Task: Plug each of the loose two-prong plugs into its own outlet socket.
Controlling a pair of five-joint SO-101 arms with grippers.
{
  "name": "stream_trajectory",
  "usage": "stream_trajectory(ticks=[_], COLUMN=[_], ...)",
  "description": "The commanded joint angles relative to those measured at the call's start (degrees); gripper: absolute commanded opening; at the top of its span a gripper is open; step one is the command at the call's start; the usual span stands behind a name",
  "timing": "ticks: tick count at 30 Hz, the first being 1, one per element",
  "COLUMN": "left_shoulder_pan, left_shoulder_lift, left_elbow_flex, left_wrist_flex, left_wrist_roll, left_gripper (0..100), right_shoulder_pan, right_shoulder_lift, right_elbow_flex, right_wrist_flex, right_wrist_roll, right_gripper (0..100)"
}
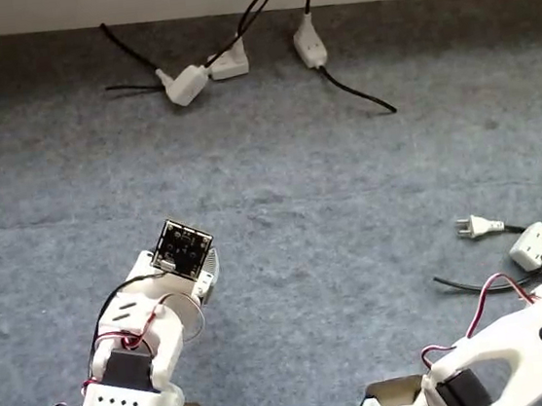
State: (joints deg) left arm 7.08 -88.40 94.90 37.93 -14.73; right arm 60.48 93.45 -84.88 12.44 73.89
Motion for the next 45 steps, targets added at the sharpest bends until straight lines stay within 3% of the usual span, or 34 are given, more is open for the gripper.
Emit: stream_trajectory(ticks=[1, 6, 9, 17, 21, 25, 32, 35, 39, 45], left_shoulder_pan=[0.84, 0.84, 0.84, 0.84, 0.84, 0.84, 0.84, 0.84, 0.84, 0.84], left_shoulder_lift=[-0.4, -0.4, -0.4, -0.4, -0.4, -0.4, -0.4, -0.4, -0.4, -0.4], left_elbow_flex=[-0.13, -0.13, -0.13, -0.13, -0.13, -0.13, -0.13, -0.13, -0.13, -0.13], left_wrist_flex=[-0.97, -0.97, -1.05, -1.05, -1.05, -1.05, -1.05, -1.05, -1.05, -1.05], left_wrist_roll=[0.35, 0.35, 0.35, 0.35, 0.35, 0.26, 0.26, 0.26, 0.26, 0.26], left_gripper=[16, 16, 16, 16, 16, 16, 16, 16, 16, 16], right_shoulder_pan=[1.54, 2.15, 2.15, 0.75, -0.13, -0.57, -0.48, -1.54, -2.95, -3.12], right_shoulder_lift=[-1.27, -1.27, -1.27, -4.09, -13.32, -17.98, -18.59, -17.36, -14.99, -14.37], right_elbow_flex=[2.77, 2.86, 1.89, -18.77, -13.93, -14.11, -10.15, -2.95, 9.1, 10.59], right_wrist_flex=[-0.31, 0.04, 6.73, 51.65, 61.23, 56.04, 29.41, 21.41, 18.95, 20.53], right_wrist_roll=[5.89, 7.3, 10.55, 12.66, 11.69, -1.14, -18.2, -16.18, -4.92, -4.31], right_gripper=[1.2, 1.1, 0.9, 0.9, 0.9, 0.9, 1.3, 1.3, 1.3, 1.3])
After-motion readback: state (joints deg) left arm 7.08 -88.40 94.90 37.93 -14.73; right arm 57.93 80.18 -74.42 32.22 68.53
